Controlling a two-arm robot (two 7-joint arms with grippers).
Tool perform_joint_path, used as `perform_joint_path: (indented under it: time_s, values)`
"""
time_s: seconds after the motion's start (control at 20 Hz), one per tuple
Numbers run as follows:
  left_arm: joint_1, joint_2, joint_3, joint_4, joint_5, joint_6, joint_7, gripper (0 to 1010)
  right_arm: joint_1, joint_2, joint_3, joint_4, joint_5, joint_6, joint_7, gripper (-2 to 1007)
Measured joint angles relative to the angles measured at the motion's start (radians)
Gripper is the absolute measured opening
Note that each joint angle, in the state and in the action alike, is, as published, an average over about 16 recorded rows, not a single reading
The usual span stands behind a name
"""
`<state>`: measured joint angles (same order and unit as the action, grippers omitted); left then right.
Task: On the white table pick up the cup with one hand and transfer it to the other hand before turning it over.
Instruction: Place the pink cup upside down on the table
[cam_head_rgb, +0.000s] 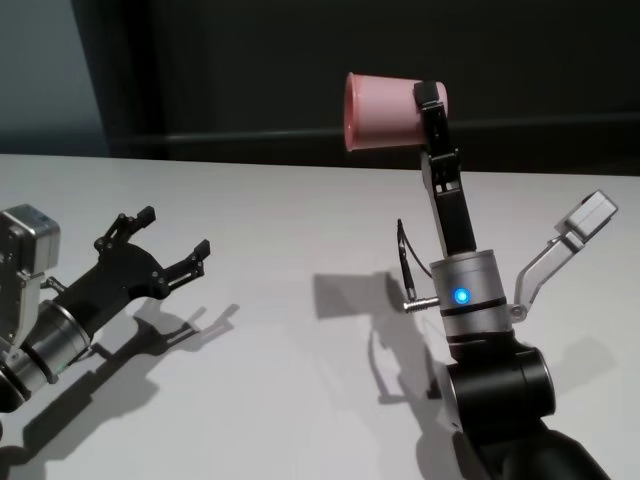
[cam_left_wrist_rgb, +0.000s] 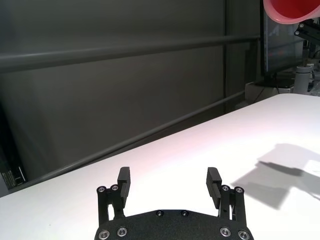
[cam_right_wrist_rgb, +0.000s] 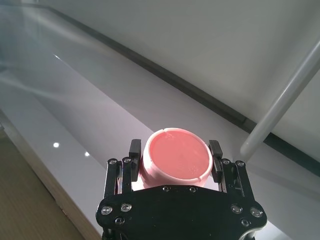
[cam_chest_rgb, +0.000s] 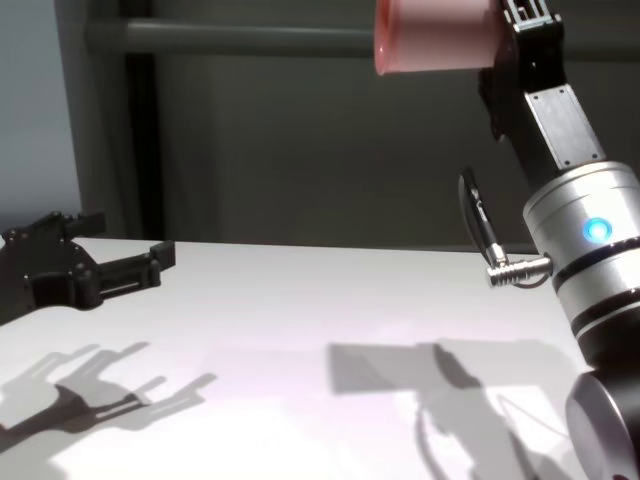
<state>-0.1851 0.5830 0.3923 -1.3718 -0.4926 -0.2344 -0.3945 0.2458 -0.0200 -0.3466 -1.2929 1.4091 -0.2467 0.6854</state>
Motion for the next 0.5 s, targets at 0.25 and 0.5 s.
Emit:
perform_joint_path:
  time_s: [0.25,0.5]
  values:
    - [0.012,-0.009,-0.008,0.001,0.003,-0.003,-0.007,1001,0.000,0.000,0.000,0.000,0.000,0.000,0.000,786]
    - [0.015,-0.017,-0.015,0.003,0.003,-0.006,-0.019,1001,0.000,0.000,0.000,0.000,0.000,0.000,0.000,786]
